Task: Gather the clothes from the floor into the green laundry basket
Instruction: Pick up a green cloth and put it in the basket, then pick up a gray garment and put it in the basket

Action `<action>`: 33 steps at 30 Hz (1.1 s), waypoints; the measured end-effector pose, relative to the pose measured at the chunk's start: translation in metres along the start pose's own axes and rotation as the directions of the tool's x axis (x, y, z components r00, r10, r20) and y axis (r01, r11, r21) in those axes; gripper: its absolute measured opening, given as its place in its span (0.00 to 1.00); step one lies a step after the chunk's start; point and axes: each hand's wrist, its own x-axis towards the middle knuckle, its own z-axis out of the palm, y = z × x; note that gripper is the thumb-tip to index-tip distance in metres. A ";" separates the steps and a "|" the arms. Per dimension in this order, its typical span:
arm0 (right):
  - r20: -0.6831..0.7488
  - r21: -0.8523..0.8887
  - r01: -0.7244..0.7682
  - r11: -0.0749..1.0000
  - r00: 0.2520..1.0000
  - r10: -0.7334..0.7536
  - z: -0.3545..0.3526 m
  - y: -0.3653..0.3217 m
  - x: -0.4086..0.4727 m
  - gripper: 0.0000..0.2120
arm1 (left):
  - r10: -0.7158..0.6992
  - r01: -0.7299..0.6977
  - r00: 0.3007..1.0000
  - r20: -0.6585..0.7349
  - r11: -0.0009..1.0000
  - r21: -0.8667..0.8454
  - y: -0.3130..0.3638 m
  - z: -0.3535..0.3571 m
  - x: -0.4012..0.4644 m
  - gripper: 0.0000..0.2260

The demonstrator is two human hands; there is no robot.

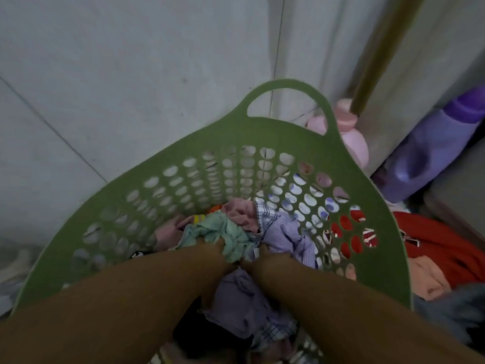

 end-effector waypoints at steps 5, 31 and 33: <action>-0.027 0.103 -0.076 0.992 0.997 0.079 -0.004 -0.004 -0.016 0.26 | -0.045 0.041 0.996 0.076 0.997 0.059 -0.004 0.016 0.021 0.49; -0.461 0.830 0.087 0.552 0.665 0.588 0.034 0.151 -0.300 0.10 | -0.206 -0.611 0.552 -0.808 0.558 -0.561 0.247 -0.211 -0.117 0.20; -0.395 0.835 -0.009 0.550 0.686 0.611 0.057 0.160 -0.295 0.11 | -0.220 -0.584 0.619 -0.754 0.514 -0.629 0.265 -0.195 -0.097 0.23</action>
